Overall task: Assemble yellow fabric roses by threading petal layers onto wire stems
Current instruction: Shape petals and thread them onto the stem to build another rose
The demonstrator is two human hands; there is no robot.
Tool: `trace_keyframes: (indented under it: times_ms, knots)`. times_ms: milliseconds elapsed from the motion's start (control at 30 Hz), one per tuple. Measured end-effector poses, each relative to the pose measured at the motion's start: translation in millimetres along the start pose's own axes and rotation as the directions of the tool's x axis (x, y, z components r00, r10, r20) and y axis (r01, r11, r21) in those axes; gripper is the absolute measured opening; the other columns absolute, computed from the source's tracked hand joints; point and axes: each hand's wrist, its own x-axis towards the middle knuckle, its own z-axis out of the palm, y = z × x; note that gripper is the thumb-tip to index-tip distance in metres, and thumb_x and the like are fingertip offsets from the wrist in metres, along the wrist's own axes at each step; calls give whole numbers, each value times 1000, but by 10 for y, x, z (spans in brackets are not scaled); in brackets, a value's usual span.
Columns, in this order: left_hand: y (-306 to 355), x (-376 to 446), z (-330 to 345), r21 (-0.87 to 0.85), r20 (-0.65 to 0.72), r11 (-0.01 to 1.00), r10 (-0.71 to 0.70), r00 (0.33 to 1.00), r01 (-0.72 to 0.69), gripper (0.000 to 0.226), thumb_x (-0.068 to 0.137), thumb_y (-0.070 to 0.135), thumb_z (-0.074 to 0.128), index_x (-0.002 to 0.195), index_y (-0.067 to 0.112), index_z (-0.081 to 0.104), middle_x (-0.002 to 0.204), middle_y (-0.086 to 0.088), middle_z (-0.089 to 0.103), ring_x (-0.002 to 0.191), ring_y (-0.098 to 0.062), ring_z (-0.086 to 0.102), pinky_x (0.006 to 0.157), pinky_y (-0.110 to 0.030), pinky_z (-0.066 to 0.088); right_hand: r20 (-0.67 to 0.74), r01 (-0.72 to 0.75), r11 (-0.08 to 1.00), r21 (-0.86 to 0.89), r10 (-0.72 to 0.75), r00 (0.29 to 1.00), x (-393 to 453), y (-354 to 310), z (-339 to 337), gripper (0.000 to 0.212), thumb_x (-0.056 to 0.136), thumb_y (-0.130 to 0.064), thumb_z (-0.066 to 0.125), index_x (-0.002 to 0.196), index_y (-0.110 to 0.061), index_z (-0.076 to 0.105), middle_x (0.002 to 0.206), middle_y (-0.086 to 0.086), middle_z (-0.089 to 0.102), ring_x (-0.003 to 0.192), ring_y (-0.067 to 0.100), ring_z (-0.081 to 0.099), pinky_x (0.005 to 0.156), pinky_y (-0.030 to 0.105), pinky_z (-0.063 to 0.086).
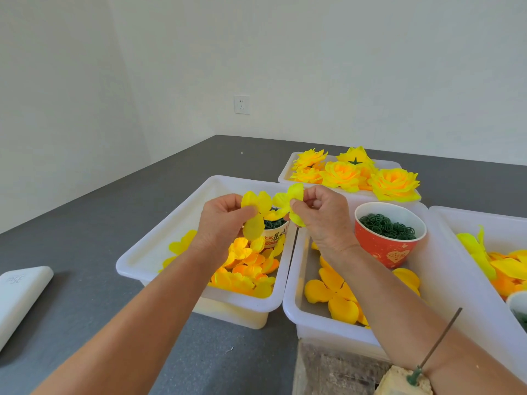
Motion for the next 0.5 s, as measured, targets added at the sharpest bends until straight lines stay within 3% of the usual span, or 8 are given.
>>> trace_keyframes:
  times_ms: [133, 233, 367, 500]
  knots:
    - [2, -27, 28, 57, 53, 998, 12, 999, -15, 8, 84, 1, 61, 80, 5, 66, 60, 1, 67, 52, -10, 63, 46, -22, 51, 6, -24, 998, 57, 24, 1000, -23, -36, -17, 7, 77, -2, 68, 82, -5, 65, 78, 15, 66, 69, 19, 57, 70, 39, 52]
    - [1, -22, 13, 6, 24, 1000, -1, 1000, 0, 11, 86, 4, 61, 79, 10, 66, 58, 3, 67, 50, -8, 63, 45, -21, 51, 18, -48, 991, 129, 46, 999, -49, -78, -34, 18, 77, 4, 67, 79, -13, 65, 85, 22, 68, 68, 26, 61, 68, 42, 55]
    - [11, 9, -19, -131, -26, 991, -44, 999, 40, 11, 88, 4, 59, 79, 9, 63, 64, -4, 67, 56, -13, 65, 49, -22, 53, 1, -100, 962, 255, 103, 995, -55, -88, -50, 25, 79, 6, 66, 78, -18, 63, 81, 9, 68, 55, 5, 63, 52, 19, 53]
    - [-5, 35, -29, -180, -45, 983, -54, 998, 45, 13, 88, 4, 59, 76, 8, 60, 70, -7, 65, 62, -17, 64, 53, -25, 55, -21, -109, 955, 275, 120, 993, -59, -79, -38, 25, 79, 6, 66, 78, -19, 62, 81, 7, 66, 67, 13, 61, 59, 22, 53]
